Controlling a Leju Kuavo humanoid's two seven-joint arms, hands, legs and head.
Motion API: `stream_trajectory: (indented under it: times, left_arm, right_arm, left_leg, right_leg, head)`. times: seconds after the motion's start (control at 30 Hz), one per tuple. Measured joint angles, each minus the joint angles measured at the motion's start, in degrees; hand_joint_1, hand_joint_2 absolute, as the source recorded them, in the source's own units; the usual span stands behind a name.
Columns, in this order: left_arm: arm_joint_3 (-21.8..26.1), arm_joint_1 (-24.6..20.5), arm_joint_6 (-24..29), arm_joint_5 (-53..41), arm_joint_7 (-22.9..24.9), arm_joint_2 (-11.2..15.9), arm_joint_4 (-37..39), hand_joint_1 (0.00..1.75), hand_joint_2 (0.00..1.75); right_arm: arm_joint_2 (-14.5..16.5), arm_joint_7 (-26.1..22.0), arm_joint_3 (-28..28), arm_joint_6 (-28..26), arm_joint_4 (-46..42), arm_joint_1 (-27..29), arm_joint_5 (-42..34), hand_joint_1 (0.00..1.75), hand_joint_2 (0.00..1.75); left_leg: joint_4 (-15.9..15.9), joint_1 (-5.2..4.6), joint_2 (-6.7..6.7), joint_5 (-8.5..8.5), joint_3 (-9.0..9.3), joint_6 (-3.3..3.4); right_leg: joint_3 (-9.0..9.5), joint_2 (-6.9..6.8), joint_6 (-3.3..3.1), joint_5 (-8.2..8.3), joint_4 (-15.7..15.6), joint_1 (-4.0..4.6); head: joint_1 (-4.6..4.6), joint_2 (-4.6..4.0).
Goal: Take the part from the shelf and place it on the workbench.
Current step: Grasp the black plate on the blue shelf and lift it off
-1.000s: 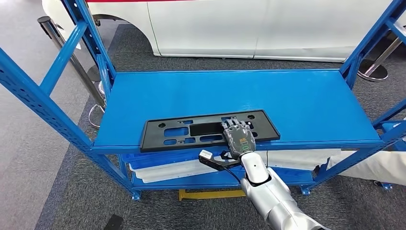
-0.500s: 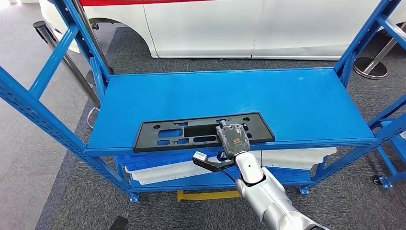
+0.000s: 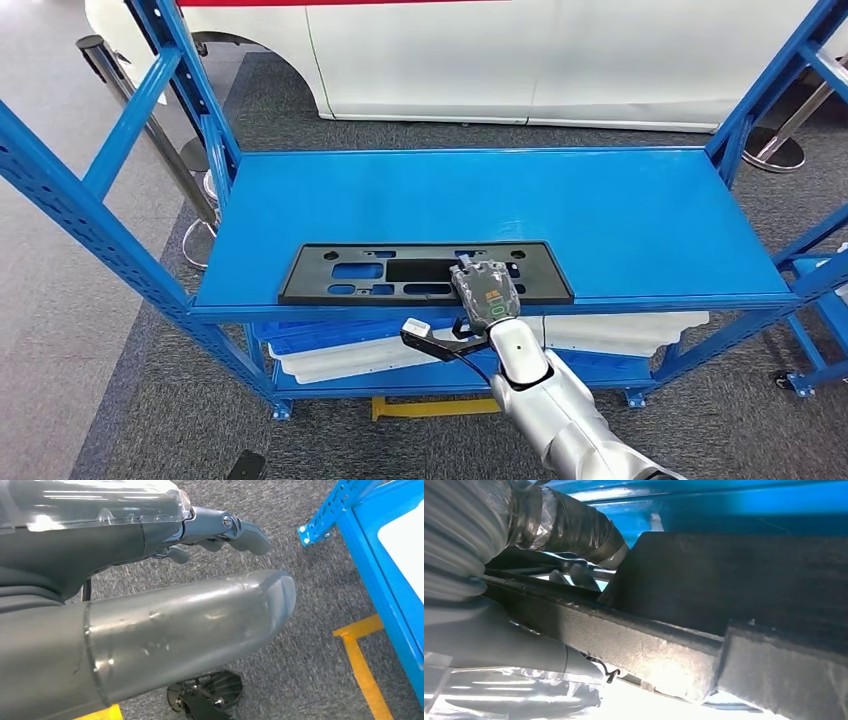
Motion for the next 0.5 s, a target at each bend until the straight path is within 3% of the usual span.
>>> stream_trajectory:
  times: [0.03,0.13,0.2,0.3,0.33,0.37,0.4,0.5]
  left_arm:
    - [0.11,-0.01,-0.02,-0.07,-0.04,-0.09,0.00,0.00,0.00]
    - [0.89,0.17,0.08,-0.03,-0.44,-0.29,0.00,0.00,0.00]
    - [1.69,0.46,0.27,0.15,-1.00,-0.45,0.00,0.00,0.00]
    - [3.15,1.14,0.68,0.50,-1.91,-0.72,0.00,0.00,0.00]
    - [3.63,1.48,0.89,0.59,-2.19,-0.79,0.00,0.00,0.00]
    - [4.21,1.92,1.14,0.71,-2.52,-0.88,0.00,0.00,0.00]
    - [4.76,2.37,1.38,0.83,-2.87,-0.96,0.00,0.00,0.00]
    - [6.31,3.29,1.91,1.04,-3.60,-1.25,0.00,0.00,0.00]
  right_arm:
    - [0.01,-1.28,-0.01,-0.40,-0.45,0.11,-1.80,1.75,1.75]
    - [0.04,-7.68,-0.25,-1.45,-4.03,1.71,-11.43,1.75,1.75]
    - [0.16,-12.42,-0.39,-1.15,-9.53,3.98,-20.40,1.75,1.75]
    - [0.45,-18.06,-0.42,0.04,-22.52,9.08,-35.16,1.75,1.75]
    - [0.46,-19.36,-0.41,0.28,-27.16,11.08,-39.30,1.75,1.75]
    - [0.34,-20.86,-0.41,0.38,-32.23,13.34,-43.49,1.75,1.75]
    - [0.10,-22.52,-0.41,0.36,-37.47,15.46,-47.68,1.75,1.75]
    - [-1.22,-26.46,-0.51,0.86,-51.76,20.62,-58.76,1.75,1.75]
  left_leg:
    - [0.04,-0.08,-0.02,-0.05,0.00,-0.25]
    - [-0.07,0.01,-0.02,-0.13,-0.04,-1.26]
    - [1.76,0.22,0.02,-1.66,-0.76,-1.85]
    - [11.66,0.33,0.04,-7.09,-5.17,-2.46]
    - [14.57,0.35,0.05,-8.12,-6.54,-2.61]
    - [15.72,0.36,0.07,-8.06,-7.09,-2.72]
    - [14.62,0.39,0.08,-6.89,-6.58,-2.76]
    - [4.34,0.44,0.05,-1.78,-1.66,-2.59]
  right_leg:
    - [0.96,0.01,-0.24,0.47,-2.05,0.15]
    - [1.29,0.00,-1.00,0.62,-3.08,0.43]
    - [1.53,-0.08,-1.79,1.01,-3.70,0.16]
    - [1.56,-0.20,-2.37,1.07,-3.95,0.10]
    - [1.55,-0.25,-2.40,0.99,-3.92,0.14]
    - [1.56,-0.28,-2.36,0.87,-3.85,0.15]
    - [1.60,-0.30,-2.24,0.70,-3.73,0.12]
    - [1.61,-0.28,-1.48,-0.12,-2.87,0.07]
  head:
    - [-0.01,0.00]
    - [0.01,0.00]
    - [-0.01,0.00]
    - [-0.02,0.00]
    - [-0.02,0.00]
    - [-0.01,0.00]
    - [-0.02,0.00]
    - [-0.03,0.00]
